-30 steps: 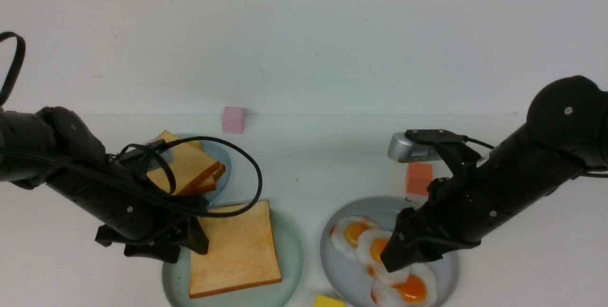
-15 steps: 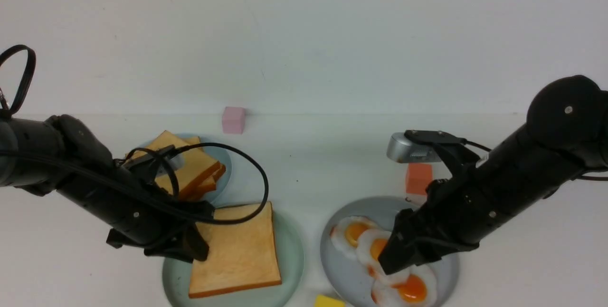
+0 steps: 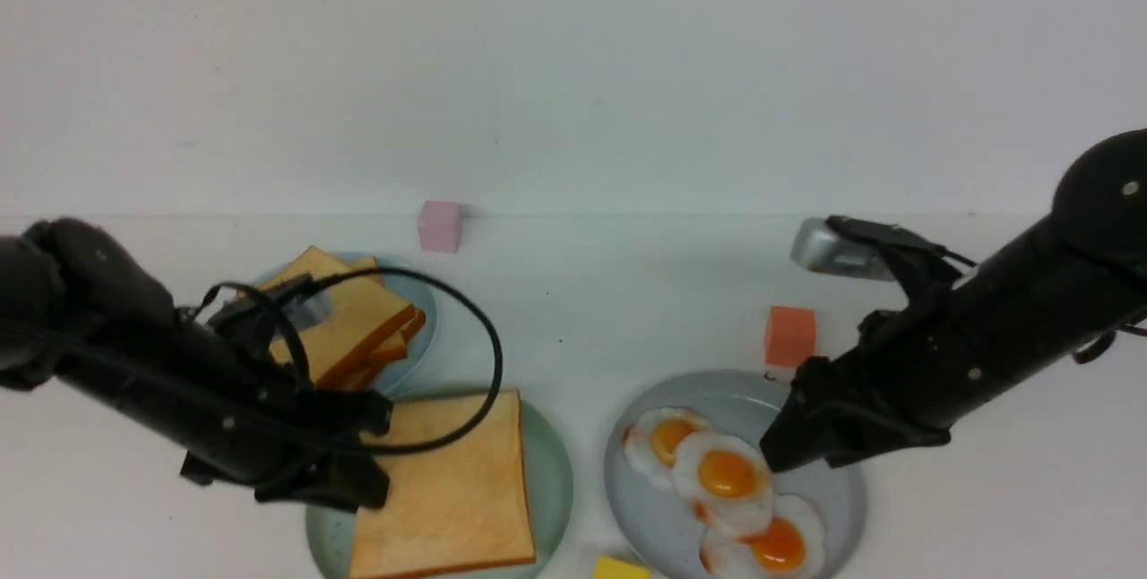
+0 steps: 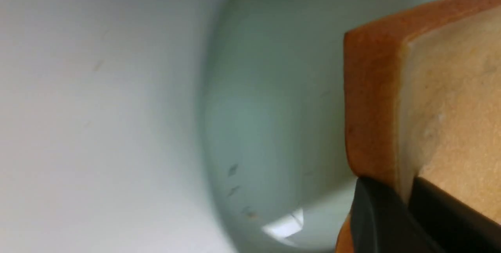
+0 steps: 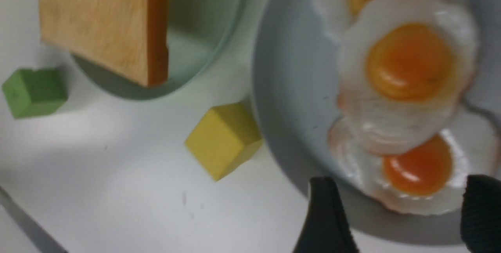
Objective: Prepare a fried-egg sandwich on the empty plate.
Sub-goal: Use the left arm to put a slice of bread into the empty plate in the middle, then use the right arm to grab a fried egg
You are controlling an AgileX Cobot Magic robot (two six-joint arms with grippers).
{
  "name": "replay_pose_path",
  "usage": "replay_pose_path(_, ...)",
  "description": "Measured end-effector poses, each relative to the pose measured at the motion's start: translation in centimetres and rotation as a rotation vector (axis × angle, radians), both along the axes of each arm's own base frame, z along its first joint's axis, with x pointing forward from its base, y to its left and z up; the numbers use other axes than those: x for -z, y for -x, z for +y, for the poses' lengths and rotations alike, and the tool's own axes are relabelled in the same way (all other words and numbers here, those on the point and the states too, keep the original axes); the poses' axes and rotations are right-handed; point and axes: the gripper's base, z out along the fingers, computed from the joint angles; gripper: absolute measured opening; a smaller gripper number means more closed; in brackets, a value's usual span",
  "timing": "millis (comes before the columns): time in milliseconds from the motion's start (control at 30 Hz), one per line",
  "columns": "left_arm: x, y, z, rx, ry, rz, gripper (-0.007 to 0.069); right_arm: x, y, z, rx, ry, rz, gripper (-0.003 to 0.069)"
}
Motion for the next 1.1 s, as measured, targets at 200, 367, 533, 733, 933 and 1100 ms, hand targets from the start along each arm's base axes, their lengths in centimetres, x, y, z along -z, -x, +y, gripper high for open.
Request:
replay_pose_path(200, 0.6, -0.2, 0.4, -0.053, -0.034, -0.044, 0.0055, 0.0, -0.6, -0.4, 0.005, 0.014, -0.066, 0.0464)
replay_pose_path(367, 0.6, -0.2, 0.4, -0.057, -0.034, -0.048, 0.0079, 1.1, -1.2, -0.3, -0.035, 0.032, -0.089, 0.0464)
replay_pose_path(533, 0.6, -0.1, 0.3, -0.046, -0.027, -0.032, 0.0229, 4.0, -2.3, 0.0, -0.079, 0.044, -0.068, 0.0464)
replay_pose_path(733, 0.1, 0.1, 0.2, -0.029, -0.015, -0.030, 0.0361, 5.6, -3.0, 0.5, -0.081, -0.006, -0.065, 0.0464)
replay_pose_path(933, -4.0, -0.4, -0.2, 0.019, 0.029, -0.116, 0.0396, 6.3, -4.0, -1.3, -0.004, -0.066, -0.053, 0.0464)
replay_pose_path(1100, -8.0, 0.3, -1.1, 0.119, 0.119, -0.176, 0.0396, 7.2, -4.6, -2.1, 0.026, -0.118, -0.027, 0.0464)
